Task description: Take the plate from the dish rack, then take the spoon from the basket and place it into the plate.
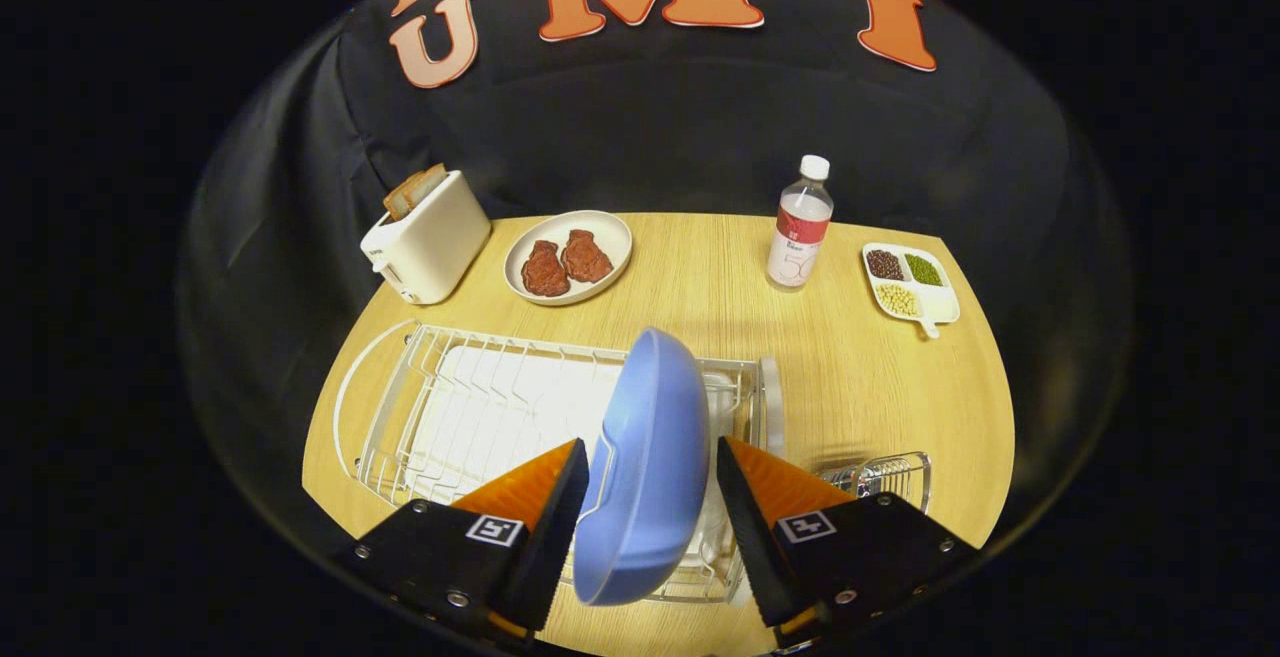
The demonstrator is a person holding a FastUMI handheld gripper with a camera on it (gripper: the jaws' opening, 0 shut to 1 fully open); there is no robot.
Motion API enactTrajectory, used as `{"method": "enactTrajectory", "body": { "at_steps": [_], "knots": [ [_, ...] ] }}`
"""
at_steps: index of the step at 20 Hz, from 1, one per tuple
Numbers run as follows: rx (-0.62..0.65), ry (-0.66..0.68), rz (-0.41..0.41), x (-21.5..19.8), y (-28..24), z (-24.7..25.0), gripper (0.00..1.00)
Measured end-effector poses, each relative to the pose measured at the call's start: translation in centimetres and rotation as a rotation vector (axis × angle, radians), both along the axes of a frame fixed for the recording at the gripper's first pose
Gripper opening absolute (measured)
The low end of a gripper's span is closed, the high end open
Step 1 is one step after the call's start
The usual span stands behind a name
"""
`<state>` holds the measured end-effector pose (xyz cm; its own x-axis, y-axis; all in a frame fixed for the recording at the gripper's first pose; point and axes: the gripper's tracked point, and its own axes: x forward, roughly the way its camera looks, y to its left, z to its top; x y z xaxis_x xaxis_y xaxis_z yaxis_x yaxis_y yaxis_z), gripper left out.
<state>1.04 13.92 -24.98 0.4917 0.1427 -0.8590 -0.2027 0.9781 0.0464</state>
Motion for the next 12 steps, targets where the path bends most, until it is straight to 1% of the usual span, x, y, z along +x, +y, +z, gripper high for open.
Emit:
{"method": "enactTrajectory", "body": {
  "at_steps": [2,5,7,8,10,12],
  "knots": [
    [-0.039,0.018,-0.008,0.2,-0.1,-1.1,0.74],
    [-0.062,0.059,-0.011,-0.2,0.6,-2.1,0.73],
    [-0.074,0.077,-0.027,-0.3,0.7,-2.5,0.64],
    [-0.076,0.098,-0.033,-0.7,0.9,-2.7,0.53],
    [-0.081,0.088,-0.040,-0.8,0.8,-1.8,0.42],
    [-0.109,0.052,-0.055,-0.5,-0.2,-0.6,0.41]
  ]
}}
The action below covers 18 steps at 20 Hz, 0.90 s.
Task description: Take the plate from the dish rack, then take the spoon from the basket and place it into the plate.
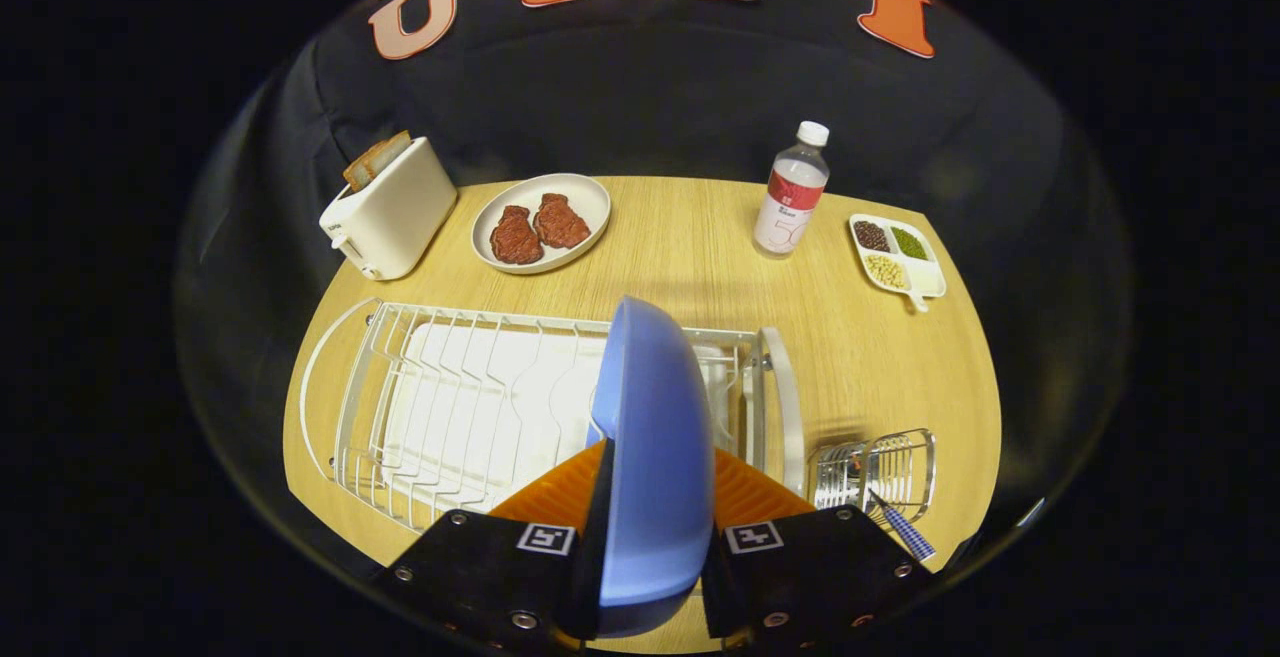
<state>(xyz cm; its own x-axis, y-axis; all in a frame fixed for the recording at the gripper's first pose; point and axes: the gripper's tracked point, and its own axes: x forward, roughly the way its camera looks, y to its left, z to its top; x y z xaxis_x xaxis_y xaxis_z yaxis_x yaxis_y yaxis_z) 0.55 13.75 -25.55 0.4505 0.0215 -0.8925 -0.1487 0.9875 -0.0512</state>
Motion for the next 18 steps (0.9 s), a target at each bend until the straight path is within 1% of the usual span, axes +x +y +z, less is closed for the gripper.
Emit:
{"method": "enactTrajectory", "body": {
  "at_steps": [2,3,4,7,11,13,18],
  "knots": [
    [-0.035,-0.030,-0.013,0.2,-1.1,1.2,0.40],
    [-0.061,-0.066,-0.014,0.9,-1.7,2.0,0.36],
    [-0.069,-0.072,-0.005,0.7,-2.1,2.5,0.32],
    [-0.046,-0.061,-0.028,-0.2,-2.2,4.0,0.31],
    [-0.020,-0.051,-0.053,-2.9,-3.6,5.9,0.31],
    [0.014,-0.033,-0.073,-4.6,-4.1,6.5,0.31],
    [0.059,0.011,-0.117,-8.7,-5.2,6.5,0.31]
  ]
}}
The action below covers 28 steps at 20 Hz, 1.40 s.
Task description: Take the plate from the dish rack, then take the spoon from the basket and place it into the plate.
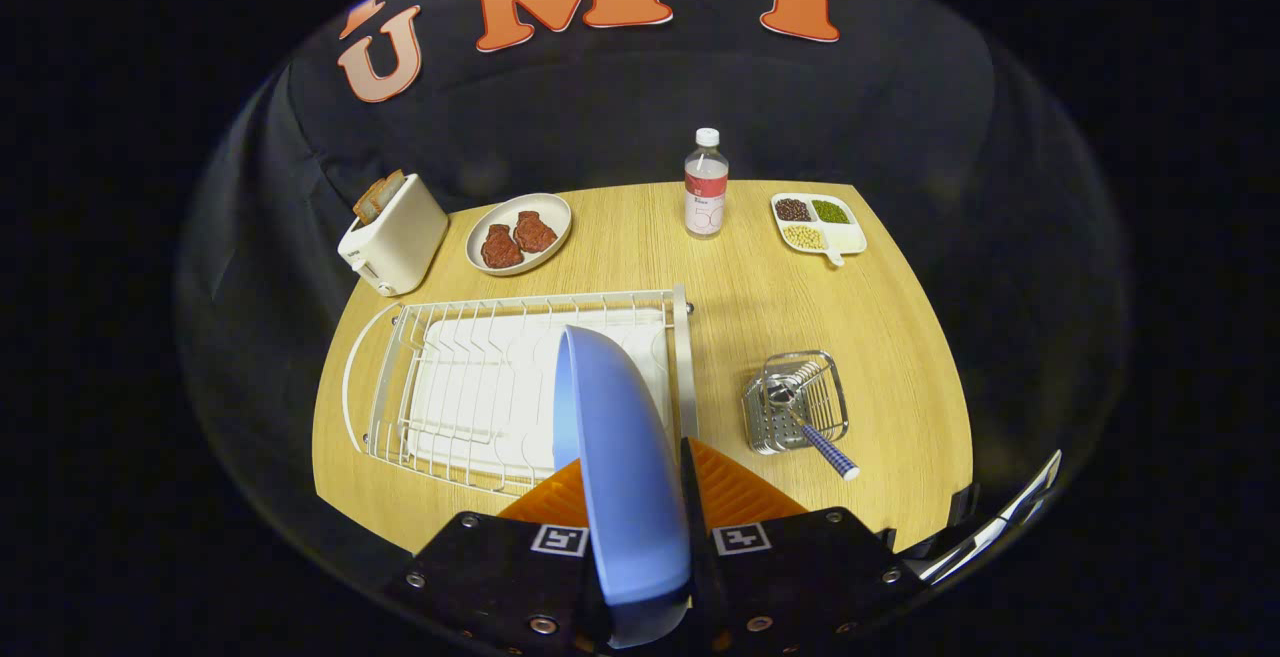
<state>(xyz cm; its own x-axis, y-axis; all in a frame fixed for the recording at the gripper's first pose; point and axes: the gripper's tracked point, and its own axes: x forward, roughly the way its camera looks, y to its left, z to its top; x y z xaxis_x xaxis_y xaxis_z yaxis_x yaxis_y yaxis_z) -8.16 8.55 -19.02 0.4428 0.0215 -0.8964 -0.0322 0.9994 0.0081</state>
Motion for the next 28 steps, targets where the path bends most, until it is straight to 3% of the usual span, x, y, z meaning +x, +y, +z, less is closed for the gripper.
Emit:
{"method": "enactTrajectory", "body": {
  "at_steps": [8,14,19,28],
  "knots": [
    [0.130,0.049,-0.019,-6.8,0.6,-2.4,0.31],
    [0.198,0.072,0.013,-10.2,1.6,-5.8,0.31],
    [0.275,0.108,0.067,-11.9,3.1,-8.8,0.31],
    [0.287,0.113,0.108,-12.0,0.5,-13.2,0.32]
  ]
}}
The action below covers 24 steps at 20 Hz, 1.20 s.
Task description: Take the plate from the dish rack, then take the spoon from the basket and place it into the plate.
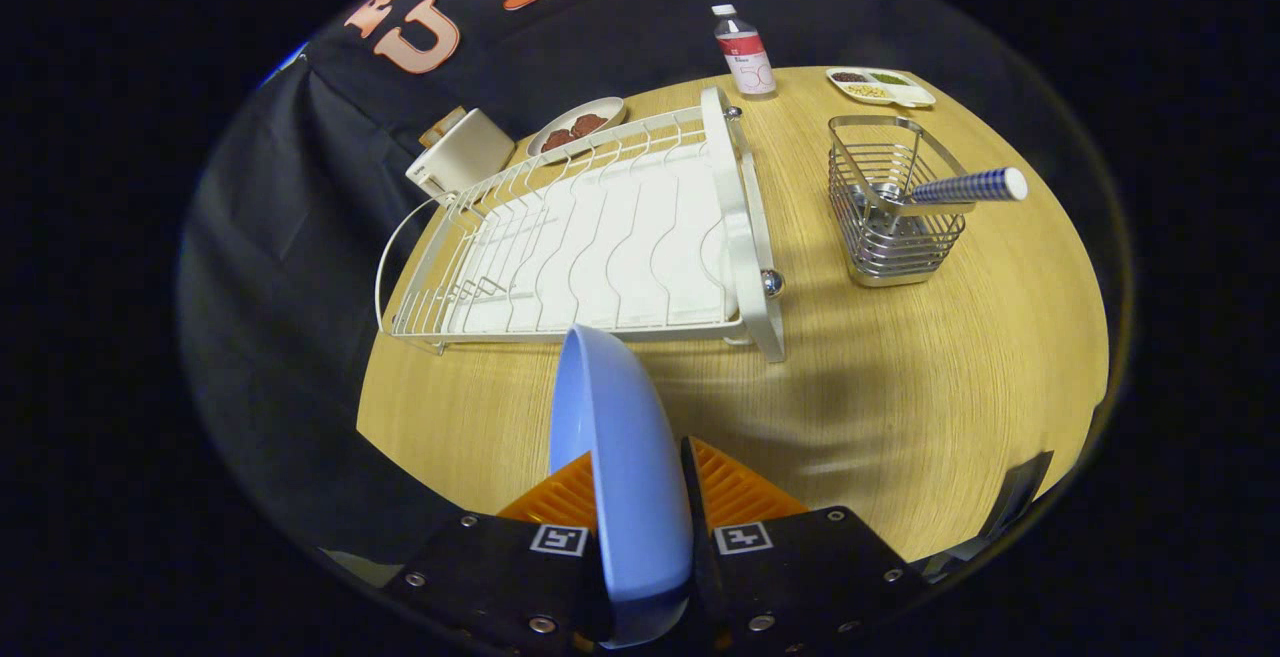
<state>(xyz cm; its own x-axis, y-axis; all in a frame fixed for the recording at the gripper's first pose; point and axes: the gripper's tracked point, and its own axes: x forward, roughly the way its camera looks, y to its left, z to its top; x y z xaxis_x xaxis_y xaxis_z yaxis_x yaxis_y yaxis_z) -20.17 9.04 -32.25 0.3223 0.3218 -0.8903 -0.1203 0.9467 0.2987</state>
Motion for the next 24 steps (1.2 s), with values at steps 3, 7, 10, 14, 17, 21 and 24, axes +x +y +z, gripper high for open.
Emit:
{"method": "enactTrajectory", "body": {
  "at_steps": [3,7,10,14,17,21,24],
  "knots": [
    [0.020,0.024,-0.023,-0.2,-0.8,-1.3,0.47],
    [0.001,0.060,-0.072,-0.5,-3.0,-3.1,0.55],
    [-0.033,0.039,-0.125,0.1,-4.4,-3.7,0.71],
    [-0.071,-0.020,-0.188,2.0,-6.5,-3.1,0.67],
    [-0.118,-0.169,-0.253,5.1,-8.9,-0.5,0.67],
    [-0.200,-0.336,-0.316,8.1,-12.5,2.7,0.65],
    [-0.225,-0.456,-0.333,9.9,-13.6,4.9,0.56]
  ]
}}
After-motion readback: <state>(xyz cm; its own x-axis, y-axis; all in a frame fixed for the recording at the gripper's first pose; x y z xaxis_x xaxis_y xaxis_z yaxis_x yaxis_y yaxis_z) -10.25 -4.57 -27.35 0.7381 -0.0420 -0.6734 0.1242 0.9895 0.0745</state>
